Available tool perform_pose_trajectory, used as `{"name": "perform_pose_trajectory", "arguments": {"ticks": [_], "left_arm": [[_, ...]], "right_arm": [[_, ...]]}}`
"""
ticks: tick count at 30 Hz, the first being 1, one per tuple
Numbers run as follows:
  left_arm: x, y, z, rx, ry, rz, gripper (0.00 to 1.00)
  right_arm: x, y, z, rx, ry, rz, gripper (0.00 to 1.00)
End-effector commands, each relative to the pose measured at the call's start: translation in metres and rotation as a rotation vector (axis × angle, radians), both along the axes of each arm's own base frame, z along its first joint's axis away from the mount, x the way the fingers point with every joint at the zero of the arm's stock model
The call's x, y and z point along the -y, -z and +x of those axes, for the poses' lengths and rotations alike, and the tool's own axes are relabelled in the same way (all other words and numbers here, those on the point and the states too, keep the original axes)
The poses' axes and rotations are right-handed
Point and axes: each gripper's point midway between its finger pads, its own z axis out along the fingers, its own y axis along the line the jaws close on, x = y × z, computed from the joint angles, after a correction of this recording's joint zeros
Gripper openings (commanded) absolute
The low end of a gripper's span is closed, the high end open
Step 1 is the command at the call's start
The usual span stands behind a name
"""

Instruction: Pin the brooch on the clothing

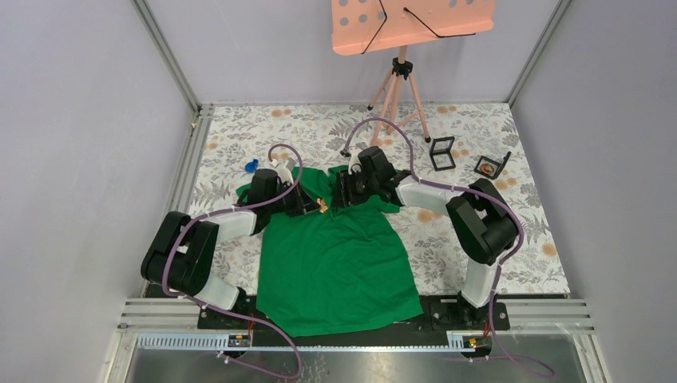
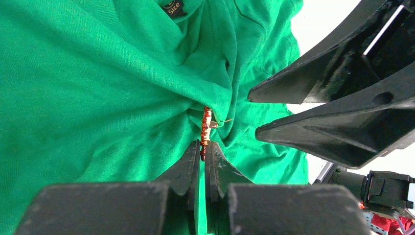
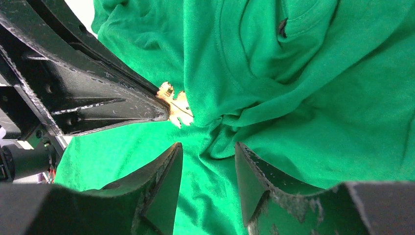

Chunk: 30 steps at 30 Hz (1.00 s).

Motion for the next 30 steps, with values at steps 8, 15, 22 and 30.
{"name": "perform_pose_trajectory", "arguments": {"ticks": [8, 15, 22, 30], "left_arm": [[0.016, -0.029, 0.013, 0.122, 0.097, -0.075, 0.00], [0.021, -0.028, 0.011, 0.109, 0.148, -0.088, 0.00], [0.024, -0.030, 0.010, 0.095, 0.209, -0.091, 0.00], [0.024, -0.022, 0.006, 0.057, 0.252, -0.083, 0.00]], "right_arm": [[-0.019, 0.000, 0.007, 0.016, -0.078, 0.074, 0.50], [-0.018, -0.001, 0.012, 0.019, -0.092, 0.094, 0.51], [-0.016, -0.004, 0.001, 0.009, -0.185, 0.133, 0.49], [-0.009, -0.009, 0.000, 0.012, -0.192, 0.185, 0.46]]}}
